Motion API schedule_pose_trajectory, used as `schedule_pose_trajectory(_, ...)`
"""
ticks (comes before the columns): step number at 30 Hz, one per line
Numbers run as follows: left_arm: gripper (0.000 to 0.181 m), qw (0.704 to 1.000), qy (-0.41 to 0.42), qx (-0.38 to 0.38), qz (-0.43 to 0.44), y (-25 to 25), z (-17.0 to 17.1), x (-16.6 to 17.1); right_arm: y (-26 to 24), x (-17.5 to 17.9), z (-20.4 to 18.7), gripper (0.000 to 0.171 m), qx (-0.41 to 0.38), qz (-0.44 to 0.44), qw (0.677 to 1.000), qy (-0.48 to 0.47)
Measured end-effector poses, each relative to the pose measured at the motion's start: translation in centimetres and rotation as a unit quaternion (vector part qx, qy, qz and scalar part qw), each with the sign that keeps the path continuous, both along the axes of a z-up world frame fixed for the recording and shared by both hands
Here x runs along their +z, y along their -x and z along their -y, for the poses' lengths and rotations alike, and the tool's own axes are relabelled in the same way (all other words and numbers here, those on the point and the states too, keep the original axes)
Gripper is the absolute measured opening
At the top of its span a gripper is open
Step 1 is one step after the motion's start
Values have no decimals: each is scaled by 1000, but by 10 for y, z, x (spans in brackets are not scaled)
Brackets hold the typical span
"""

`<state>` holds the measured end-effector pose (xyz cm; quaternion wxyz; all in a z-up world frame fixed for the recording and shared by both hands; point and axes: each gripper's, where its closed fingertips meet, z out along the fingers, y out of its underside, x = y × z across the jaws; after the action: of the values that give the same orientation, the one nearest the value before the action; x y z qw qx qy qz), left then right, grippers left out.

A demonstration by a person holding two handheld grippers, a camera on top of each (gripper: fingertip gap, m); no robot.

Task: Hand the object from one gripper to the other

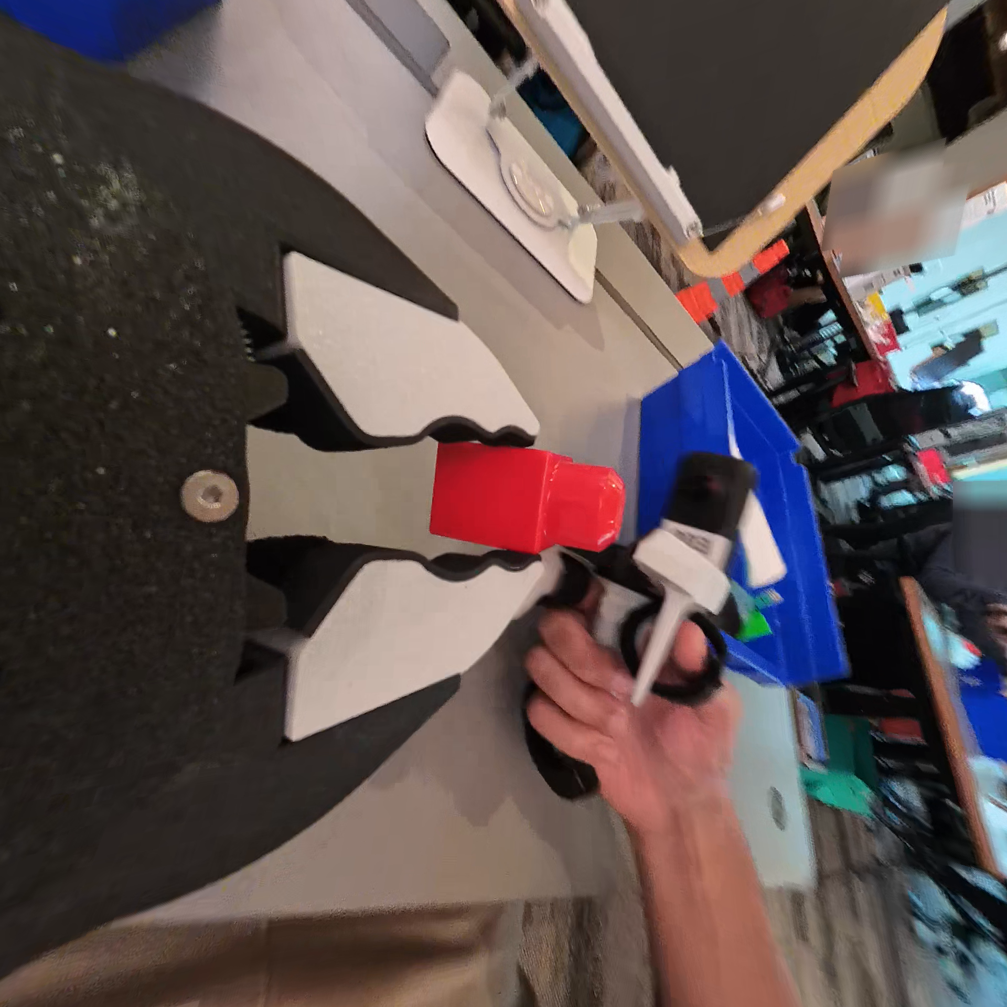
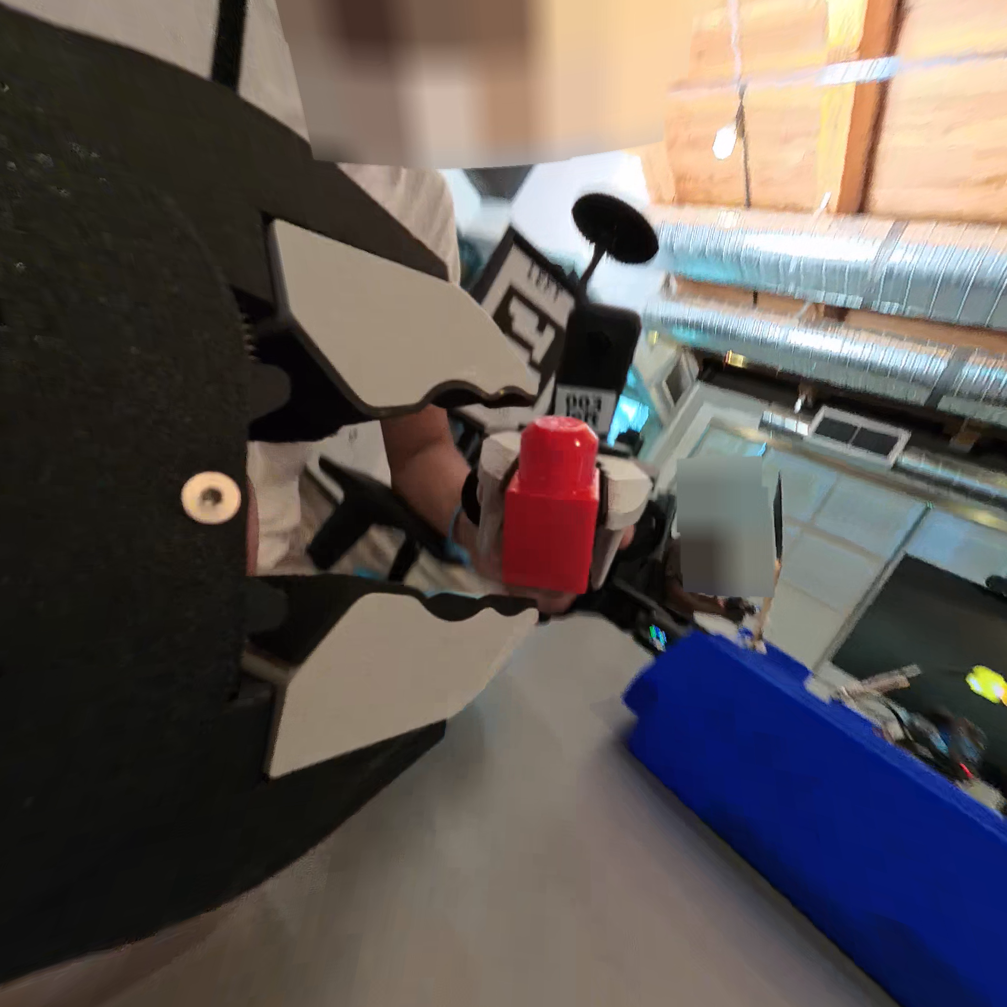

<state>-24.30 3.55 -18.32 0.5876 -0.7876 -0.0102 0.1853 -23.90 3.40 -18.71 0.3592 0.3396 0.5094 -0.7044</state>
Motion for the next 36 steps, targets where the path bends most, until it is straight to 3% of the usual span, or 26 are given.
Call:
schedule_pose_trajectory(4, 36, 985, 115, 67, -108, 22, 12, -22, 19, -9, -8, 66, -105, -85, 984, -120)
schedule_pose_trajectory(8, 37, 954, 206, 94, -194, 27, 12, -40, 26, -29, 1, 67, -166, -174, 931, -274)
schedule_pose_trajectory(12, 37, 944, 230, 94, -217, 23, 5, -45, 27, -45, 14, 61, -171, -180, 906, -343)
schedule_pose_trajectory(15, 37, 940, 237, 96, -225, 22, 3, -47, 24, -51, 18, 36, -166, -184, 899, -361)
schedule_pose_trajectory(17, 37, 941, 240, 94, -218, 21, 2, -51, 23, -56, 17, 36, -162, -179, 897, -371)
schedule_pose_trajectory(22, 40, 973, 175, 70, -136, 16, 5, -47, 25, -59, 6, 36, -143, -156, 910, -356)
schedule_pose_trajectory(25, 47, 994, 99, 41, -27, 12, 8, -32, 24, -38, -6, 35, -115, -122, 952, -254)
schedule_pose_trajectory(27, 49, 998, 43, 4, 52, 5, 8, -22, 10, -21, -6, 35, -45, -71, 984, -156)
schedule_pose_trajectory(31, 48, 977, -71, -78, 185, -12, 4, 3, -4, 13, -12, 35, 19, -25, 999, 8)
schedule_pose_trajectory(33, 44, 959, -120, -92, 241, -13, 5, 18, -2, 16, -11, 35, -13, -74, 997, -11)
schedule_pose_trajectory(36, 37, 949, -162, -91, 253, -14, 7, 34, -2, 18, -9, 35, -42, -129, 990, -40)
